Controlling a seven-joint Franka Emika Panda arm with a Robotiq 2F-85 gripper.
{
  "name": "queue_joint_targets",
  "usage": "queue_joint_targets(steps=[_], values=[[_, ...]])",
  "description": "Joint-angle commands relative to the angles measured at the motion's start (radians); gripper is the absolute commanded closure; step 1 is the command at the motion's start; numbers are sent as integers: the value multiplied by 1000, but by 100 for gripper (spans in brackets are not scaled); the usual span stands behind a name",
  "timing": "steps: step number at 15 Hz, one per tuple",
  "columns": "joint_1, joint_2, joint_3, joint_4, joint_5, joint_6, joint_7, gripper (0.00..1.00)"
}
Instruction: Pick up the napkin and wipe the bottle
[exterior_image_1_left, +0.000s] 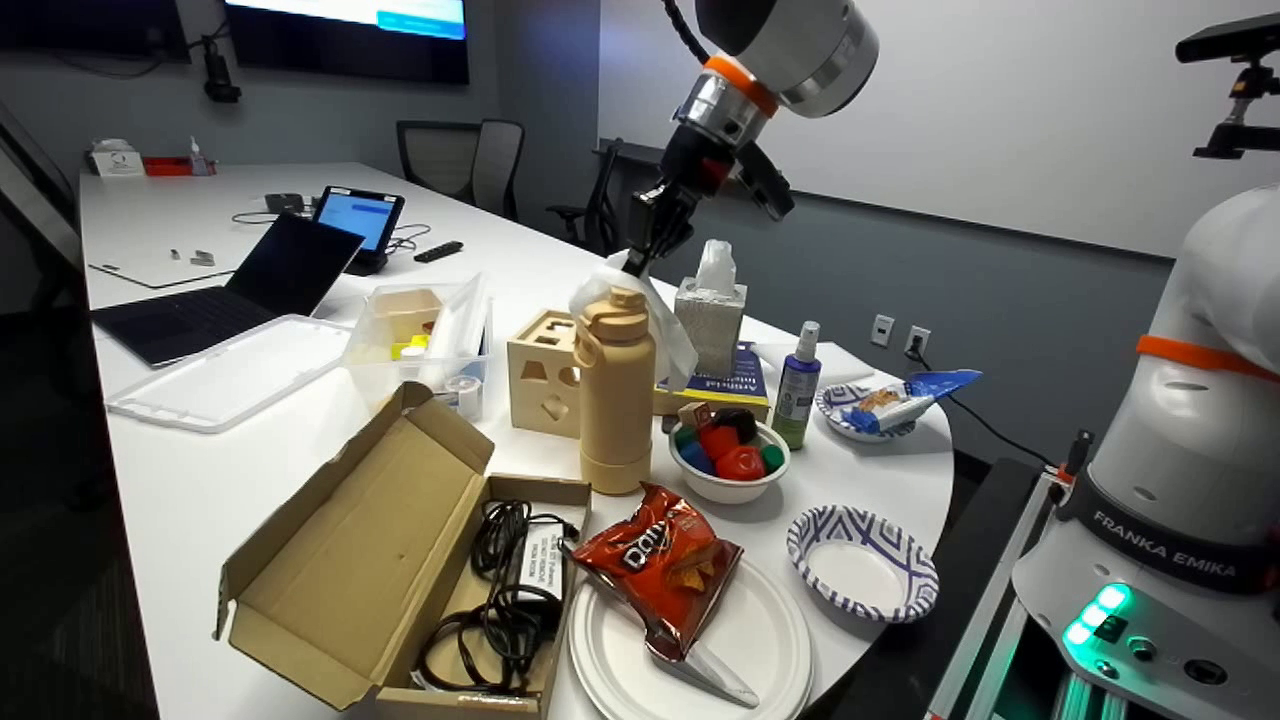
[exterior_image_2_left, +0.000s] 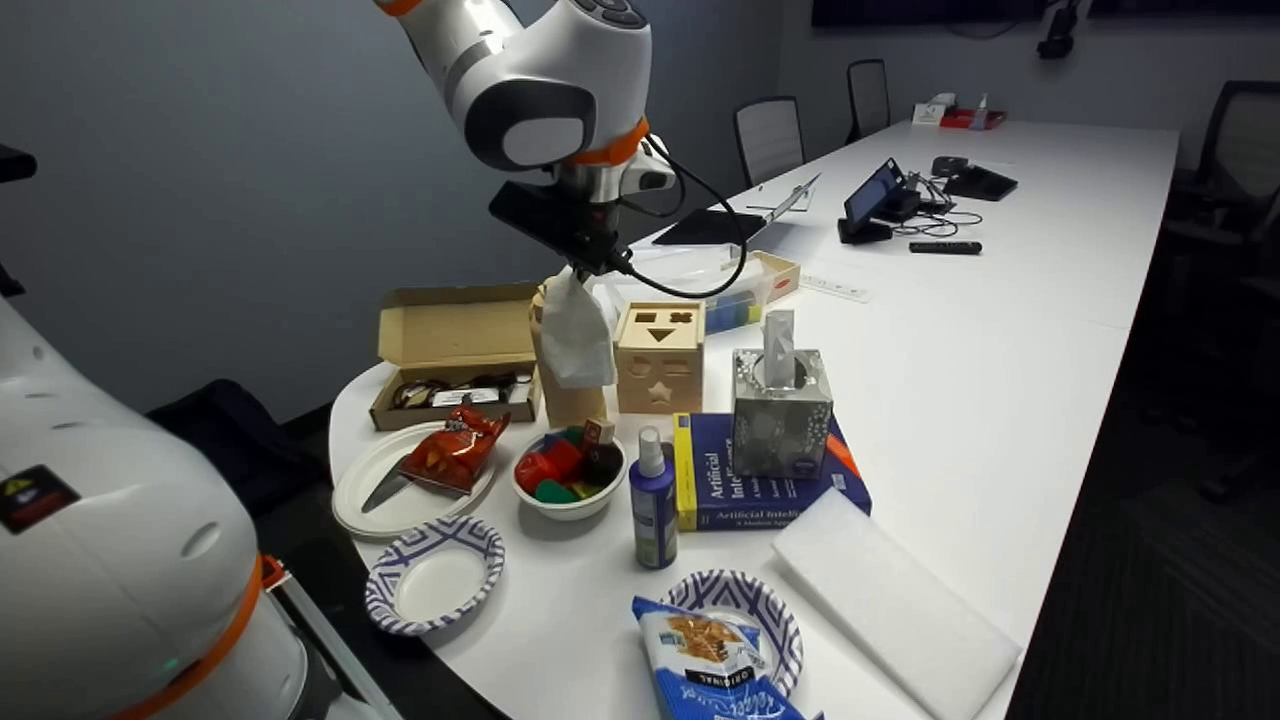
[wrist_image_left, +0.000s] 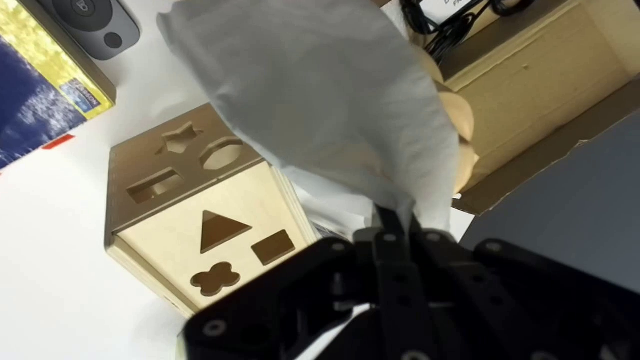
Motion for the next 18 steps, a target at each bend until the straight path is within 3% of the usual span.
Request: queue_joint_targets(steps=[1,8,13,18], values=[[9,5,-12,30,85,-44,-91,100],[-12,6,-3,50,178,-175,-186,100],[-27,-19,11,37,137,-238,-139,100],[-40,-55,27,12,58,-224,-46,100]])
